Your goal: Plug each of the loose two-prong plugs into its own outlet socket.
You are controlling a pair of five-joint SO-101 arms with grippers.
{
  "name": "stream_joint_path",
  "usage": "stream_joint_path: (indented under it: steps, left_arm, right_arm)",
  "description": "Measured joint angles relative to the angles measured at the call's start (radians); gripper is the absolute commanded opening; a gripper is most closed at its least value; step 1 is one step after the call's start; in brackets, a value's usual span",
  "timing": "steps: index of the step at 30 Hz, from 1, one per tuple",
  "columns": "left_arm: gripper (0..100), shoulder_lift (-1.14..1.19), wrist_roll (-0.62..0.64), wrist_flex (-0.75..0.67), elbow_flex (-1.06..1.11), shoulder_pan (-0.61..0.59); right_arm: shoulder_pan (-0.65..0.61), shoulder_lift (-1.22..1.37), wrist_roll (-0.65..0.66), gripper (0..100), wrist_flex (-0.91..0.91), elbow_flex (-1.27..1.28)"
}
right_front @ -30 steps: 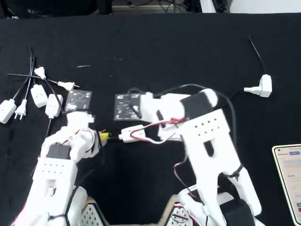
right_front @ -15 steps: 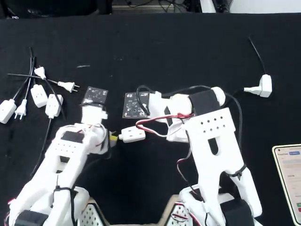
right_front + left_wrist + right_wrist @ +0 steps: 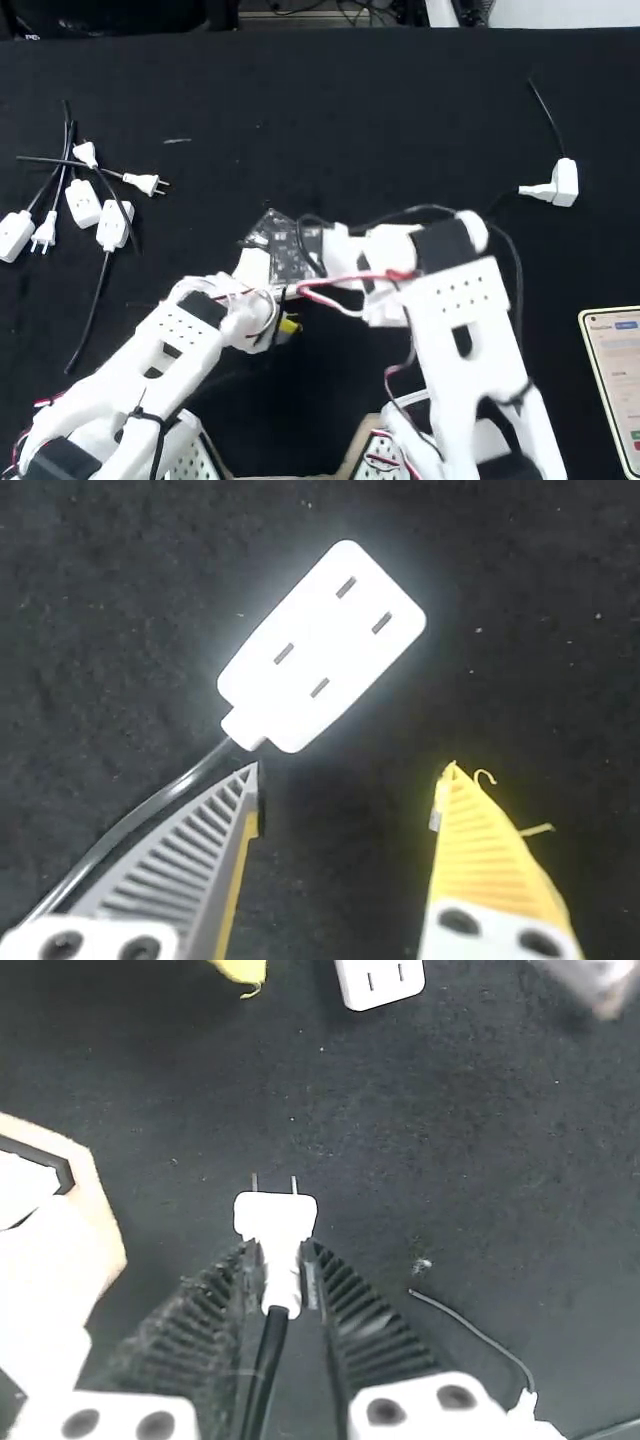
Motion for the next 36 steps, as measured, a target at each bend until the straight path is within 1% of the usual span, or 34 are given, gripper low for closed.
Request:
stream_joint_path:
  steps: [3,5,8,10,11,13,16,17,19,23,24,29,34,36]
  left_arm:
    - [29,0.000,0.000,0.040,-0.023,-0.077]
    - [29,0.000,0.000,0.107,-0.078,-0.123]
    - [29,0.000,0.002,0.233,-0.173,-0.192]
    - [28,0.002,0.002,0.284,-0.222,-0.242]
    - [27,0.003,0.002,0.296,-0.238,-0.272]
    - [19,0.003,0.003,0.298,-0.253,-0.331]
    - [5,0.005,0.025,0.264,-0.253,-0.391]
    - [3,0.005,0.025,0.247,-0.253,-0.397]
    - [6,0.005,0.025,0.204,-0.252,-0.400]
    - [20,0.005,0.029,0.086,-0.193,-0.399]
    - [22,0.005,0.031,0.058,-0.170,-0.399]
    - [19,0.005,0.031,-0.054,-0.094,-0.396]
    - [18,0.005,0.031,-0.089,-0.055,-0.288]
    - [18,0.017,0.031,-0.089,-0.055,-0.262]
  right_arm:
    - [0.000,-0.061,0.000,1.0,0.000,0.034]
    - [0.000,-0.075,0.000,1.0,0.000,0.054]
    - [0.035,-0.078,0.000,1.0,-0.029,0.087]
    - [0.054,-0.078,0.002,1.0,-0.054,0.114]
    - [0.058,-0.078,0.002,1.0,-0.063,0.123]
    - [0.064,-0.078,0.005,1.0,-0.077,0.141]
    - [0.063,-0.078,0.005,1.0,-0.081,0.146]
    - [0.063,-0.078,0.005,1.0,-0.081,0.146]
    - [0.063,-0.078,0.005,1.0,-0.081,0.146]
    - [0.063,-0.078,0.005,1.0,-0.081,0.146]
    - [0.063,-0.078,0.005,1.0,-0.084,0.146]
    - [0.063,-0.078,0.005,1.0,-0.087,0.146]
    - [0.063,-0.087,0.005,1.0,-0.087,0.146]
    - [0.066,-0.087,0.005,1.0,-0.075,0.146]
